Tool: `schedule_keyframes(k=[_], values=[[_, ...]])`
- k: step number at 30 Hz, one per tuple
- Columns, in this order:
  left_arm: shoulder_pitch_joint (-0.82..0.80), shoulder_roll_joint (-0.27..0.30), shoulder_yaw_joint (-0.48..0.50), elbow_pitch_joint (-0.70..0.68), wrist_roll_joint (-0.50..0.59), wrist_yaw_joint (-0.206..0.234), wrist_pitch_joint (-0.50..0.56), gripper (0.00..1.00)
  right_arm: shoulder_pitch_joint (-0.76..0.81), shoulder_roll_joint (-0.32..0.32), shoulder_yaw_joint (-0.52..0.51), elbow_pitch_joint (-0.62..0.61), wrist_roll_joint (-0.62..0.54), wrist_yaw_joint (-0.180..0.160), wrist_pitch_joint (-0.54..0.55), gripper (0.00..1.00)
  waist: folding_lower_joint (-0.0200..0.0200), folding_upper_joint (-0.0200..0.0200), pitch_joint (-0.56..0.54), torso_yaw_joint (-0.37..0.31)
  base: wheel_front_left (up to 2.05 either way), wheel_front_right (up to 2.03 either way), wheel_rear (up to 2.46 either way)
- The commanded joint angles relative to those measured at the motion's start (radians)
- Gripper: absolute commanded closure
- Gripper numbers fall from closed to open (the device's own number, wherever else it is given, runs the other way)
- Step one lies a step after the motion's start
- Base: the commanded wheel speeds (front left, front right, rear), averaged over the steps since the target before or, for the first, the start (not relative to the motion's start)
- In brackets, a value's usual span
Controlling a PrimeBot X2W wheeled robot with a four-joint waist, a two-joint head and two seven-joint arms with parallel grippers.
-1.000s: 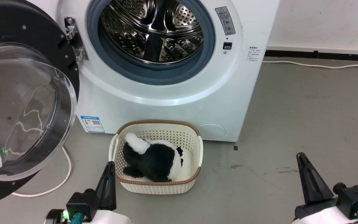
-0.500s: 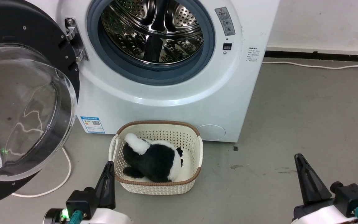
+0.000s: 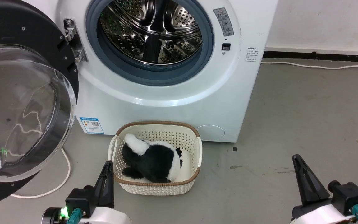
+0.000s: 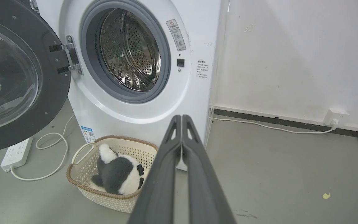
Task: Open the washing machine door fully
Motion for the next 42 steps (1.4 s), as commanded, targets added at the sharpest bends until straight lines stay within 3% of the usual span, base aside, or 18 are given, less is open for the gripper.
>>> schedule_keyframes(k=[1,42], values=[[-0.004,0.001,0.006,-0.008,0.01,-0.004,0.009,1.0,-0.009,0.001,0.002,-0.005,-0.01,0.0,0.01,1.0,0.0,0.0,-0.001,-0.001,0.0,0.0,0.0],[-0.01,0.001,0.036,-0.049,0.051,-0.017,0.095,1.0,-0.021,0.003,0.016,-0.014,-0.025,0.0,0.096,1.0,0.0,0.0,-0.007,-0.012,0.0,0.0,0.0]])
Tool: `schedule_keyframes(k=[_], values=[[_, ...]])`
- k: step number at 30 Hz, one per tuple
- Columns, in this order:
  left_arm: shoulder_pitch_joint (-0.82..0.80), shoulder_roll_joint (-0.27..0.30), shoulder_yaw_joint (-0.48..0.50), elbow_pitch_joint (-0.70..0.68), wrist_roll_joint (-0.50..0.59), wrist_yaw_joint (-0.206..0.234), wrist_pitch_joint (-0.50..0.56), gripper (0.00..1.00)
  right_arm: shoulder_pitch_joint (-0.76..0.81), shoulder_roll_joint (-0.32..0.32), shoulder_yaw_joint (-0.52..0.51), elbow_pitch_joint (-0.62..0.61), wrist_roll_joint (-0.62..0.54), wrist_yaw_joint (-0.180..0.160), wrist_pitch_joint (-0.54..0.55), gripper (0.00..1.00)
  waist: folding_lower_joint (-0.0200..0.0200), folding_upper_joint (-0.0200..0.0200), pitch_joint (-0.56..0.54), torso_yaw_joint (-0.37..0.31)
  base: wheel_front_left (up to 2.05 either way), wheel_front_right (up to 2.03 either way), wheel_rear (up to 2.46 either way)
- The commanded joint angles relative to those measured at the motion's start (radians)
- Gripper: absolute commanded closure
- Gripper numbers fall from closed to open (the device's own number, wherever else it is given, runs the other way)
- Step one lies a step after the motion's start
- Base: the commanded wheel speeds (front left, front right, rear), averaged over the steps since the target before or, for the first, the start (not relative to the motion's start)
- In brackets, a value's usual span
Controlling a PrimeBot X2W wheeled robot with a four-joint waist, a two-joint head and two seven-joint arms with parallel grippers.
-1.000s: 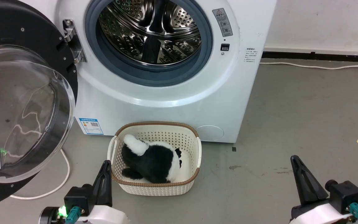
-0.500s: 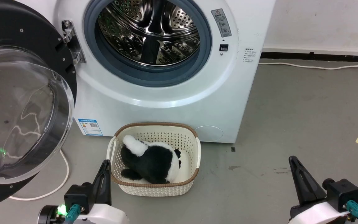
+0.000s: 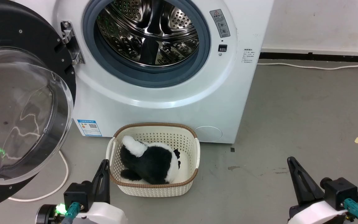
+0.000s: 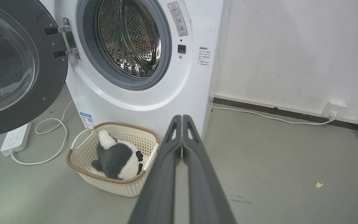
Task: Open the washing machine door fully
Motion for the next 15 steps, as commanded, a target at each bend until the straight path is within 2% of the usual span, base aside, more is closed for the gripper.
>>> schedule_keyframes(k=[1,15], values=[[-0.01,0.001,0.006,-0.009,0.008,-0.003,0.006,1.0,-0.016,0.003,0.003,-0.006,-0.005,0.0,0.006,1.0,0.0,0.0,0.0,0.0,0.0,0.0,0.0],[-0.011,0.001,0.015,-0.022,0.021,-0.007,0.032,1.0,-0.02,0.004,0.007,-0.009,-0.01,-0.001,0.033,1.0,0.0,0.0,-0.002,-0.004,0.0,0.0,0.0]])
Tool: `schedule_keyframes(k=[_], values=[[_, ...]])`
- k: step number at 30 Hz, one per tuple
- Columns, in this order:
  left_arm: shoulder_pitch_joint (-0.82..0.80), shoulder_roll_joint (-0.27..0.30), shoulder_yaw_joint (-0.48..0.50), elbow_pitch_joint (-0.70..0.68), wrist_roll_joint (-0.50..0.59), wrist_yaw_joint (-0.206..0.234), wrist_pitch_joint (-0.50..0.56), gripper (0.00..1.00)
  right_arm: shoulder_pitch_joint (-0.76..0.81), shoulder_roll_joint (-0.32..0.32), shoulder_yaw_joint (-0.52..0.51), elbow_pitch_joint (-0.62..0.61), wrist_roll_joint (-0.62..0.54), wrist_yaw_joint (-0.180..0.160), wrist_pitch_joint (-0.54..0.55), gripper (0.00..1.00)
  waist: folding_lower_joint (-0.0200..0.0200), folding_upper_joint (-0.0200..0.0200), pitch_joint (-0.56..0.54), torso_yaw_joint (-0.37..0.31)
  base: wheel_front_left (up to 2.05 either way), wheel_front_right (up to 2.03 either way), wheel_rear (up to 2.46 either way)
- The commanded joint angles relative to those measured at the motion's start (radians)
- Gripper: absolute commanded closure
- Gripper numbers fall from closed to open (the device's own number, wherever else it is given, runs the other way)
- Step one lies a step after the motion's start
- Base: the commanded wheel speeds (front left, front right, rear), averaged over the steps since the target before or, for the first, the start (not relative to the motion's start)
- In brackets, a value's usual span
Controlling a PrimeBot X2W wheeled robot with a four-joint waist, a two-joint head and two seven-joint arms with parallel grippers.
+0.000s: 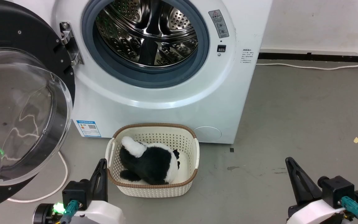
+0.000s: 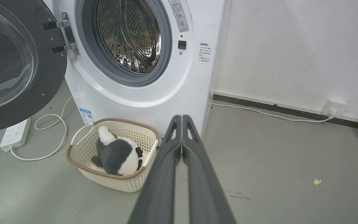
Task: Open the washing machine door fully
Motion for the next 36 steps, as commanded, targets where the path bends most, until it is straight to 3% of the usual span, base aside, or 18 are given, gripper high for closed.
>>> schedule_keyframes(k=[1,36], values=[[-0.011,0.001,0.001,-0.006,0.005,-0.004,0.004,1.0,-0.017,0.004,0.002,-0.007,-0.005,-0.001,0.004,1.0,-0.0001,0.0,0.0,0.0,0.0,0.0,0.0],[-0.015,0.001,0.024,-0.037,0.037,-0.014,0.071,1.0,-0.026,0.005,0.013,-0.014,-0.017,-0.001,0.071,1.0,-0.0001,0.0,-0.006,-0.009,0.0,0.0,0.0]])
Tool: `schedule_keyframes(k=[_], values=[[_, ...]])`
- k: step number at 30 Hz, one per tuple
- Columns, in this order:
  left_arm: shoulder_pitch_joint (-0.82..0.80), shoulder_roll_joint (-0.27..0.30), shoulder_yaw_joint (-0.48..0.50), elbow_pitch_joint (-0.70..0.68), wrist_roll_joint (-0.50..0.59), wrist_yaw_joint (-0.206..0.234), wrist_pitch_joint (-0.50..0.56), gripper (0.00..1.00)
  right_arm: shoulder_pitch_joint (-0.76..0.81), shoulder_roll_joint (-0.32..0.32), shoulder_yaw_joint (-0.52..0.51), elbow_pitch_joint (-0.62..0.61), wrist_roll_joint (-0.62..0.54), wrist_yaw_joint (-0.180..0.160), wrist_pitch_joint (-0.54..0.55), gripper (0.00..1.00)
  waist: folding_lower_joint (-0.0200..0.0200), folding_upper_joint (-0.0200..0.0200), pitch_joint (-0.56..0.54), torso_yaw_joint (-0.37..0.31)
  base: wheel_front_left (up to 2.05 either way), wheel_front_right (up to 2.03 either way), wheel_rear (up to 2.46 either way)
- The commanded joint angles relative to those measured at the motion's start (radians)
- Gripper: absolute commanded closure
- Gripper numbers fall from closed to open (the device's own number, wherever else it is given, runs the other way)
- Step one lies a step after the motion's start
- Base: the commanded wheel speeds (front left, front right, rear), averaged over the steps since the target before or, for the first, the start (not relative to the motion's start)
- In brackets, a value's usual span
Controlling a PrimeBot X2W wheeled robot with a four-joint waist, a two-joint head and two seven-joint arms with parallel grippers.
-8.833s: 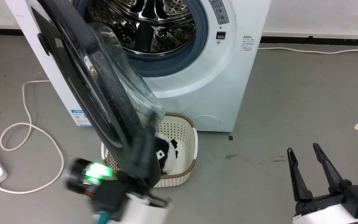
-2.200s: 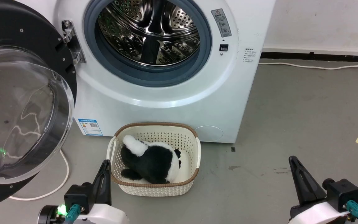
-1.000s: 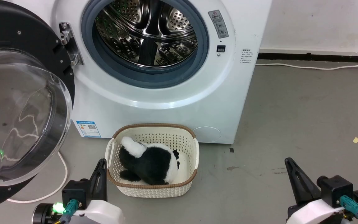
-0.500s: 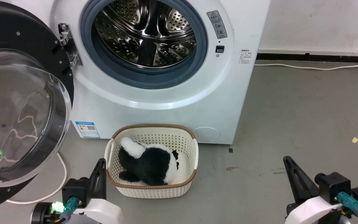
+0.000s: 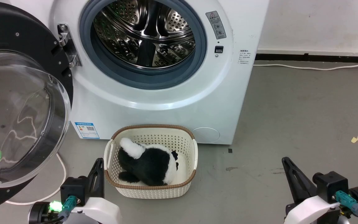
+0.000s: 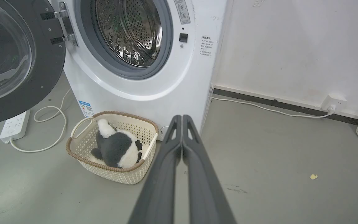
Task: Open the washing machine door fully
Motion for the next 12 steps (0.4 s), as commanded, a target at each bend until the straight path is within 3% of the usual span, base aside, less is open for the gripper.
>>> schedule_keyframes(k=[1,12], values=[[-0.015,0.001,0.003,-0.005,0.01,-0.004,0.0,1.0,-0.014,0.005,0.0,-0.004,-0.008,-0.001,0.001,1.0,0.0,0.0,0.0,0.0,0.0,0.0,0.0],[-0.015,0.001,0.003,-0.005,0.01,-0.004,0.0,1.0,-0.014,0.005,0.0,-0.004,-0.008,-0.001,0.001,1.0,0.0,0.0,0.0,0.0,0.0,0.0,0.0]])
